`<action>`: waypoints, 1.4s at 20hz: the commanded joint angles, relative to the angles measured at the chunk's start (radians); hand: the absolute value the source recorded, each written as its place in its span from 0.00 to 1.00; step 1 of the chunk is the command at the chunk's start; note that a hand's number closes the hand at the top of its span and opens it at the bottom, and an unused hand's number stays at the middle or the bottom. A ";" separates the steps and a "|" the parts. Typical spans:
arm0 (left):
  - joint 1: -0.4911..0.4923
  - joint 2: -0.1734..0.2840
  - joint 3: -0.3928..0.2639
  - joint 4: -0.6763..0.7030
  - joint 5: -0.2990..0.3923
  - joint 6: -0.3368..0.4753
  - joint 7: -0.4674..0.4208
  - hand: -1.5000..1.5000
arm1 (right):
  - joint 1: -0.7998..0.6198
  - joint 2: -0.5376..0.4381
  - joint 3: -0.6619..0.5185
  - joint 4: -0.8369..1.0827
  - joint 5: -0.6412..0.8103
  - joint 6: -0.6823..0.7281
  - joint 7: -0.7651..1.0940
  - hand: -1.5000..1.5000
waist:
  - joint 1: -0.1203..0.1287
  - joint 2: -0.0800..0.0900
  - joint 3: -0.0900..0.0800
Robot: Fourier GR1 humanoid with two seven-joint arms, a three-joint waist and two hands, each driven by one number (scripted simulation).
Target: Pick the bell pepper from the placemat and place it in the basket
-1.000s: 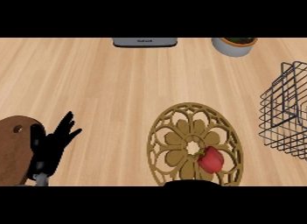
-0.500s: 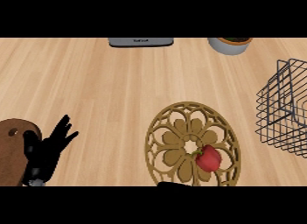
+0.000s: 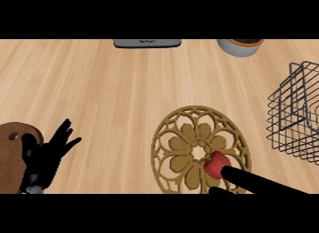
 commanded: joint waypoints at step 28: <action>0.057 -0.040 -0.005 0.090 -0.080 -0.032 -0.026 0.50 | 0.205 0.127 0.199 -0.003 0.414 0.071 -0.077 0.00 | 0.031 0.018 -0.002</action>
